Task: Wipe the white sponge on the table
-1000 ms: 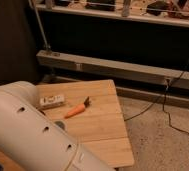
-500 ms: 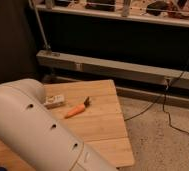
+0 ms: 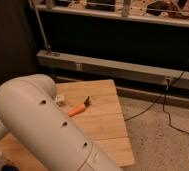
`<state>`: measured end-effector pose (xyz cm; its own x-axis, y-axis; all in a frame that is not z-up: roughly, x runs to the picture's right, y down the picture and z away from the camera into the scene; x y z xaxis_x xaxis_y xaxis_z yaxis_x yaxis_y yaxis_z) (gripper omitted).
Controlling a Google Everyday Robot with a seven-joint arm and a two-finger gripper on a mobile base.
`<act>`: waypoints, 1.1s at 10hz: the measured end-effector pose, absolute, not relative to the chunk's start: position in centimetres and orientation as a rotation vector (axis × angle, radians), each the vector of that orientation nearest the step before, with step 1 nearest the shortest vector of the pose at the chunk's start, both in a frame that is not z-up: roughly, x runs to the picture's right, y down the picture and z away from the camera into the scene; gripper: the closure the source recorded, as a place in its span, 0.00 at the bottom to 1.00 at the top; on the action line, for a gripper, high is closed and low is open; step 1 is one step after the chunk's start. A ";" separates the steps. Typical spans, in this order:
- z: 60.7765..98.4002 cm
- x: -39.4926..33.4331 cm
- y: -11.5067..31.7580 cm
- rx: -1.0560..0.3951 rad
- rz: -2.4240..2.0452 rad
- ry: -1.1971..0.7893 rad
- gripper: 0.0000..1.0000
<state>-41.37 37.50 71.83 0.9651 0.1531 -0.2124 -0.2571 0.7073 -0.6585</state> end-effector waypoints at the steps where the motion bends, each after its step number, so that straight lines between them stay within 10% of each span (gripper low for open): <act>1: 71.9 -41.0 36.6 -0.739 0.243 0.144 0.63; 11: 75.0 -41.5 31.3 -0.698 0.286 0.133 0.63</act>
<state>-41.52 31.32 74.95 0.9525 0.2151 -0.2155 -0.3034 0.7293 -0.6132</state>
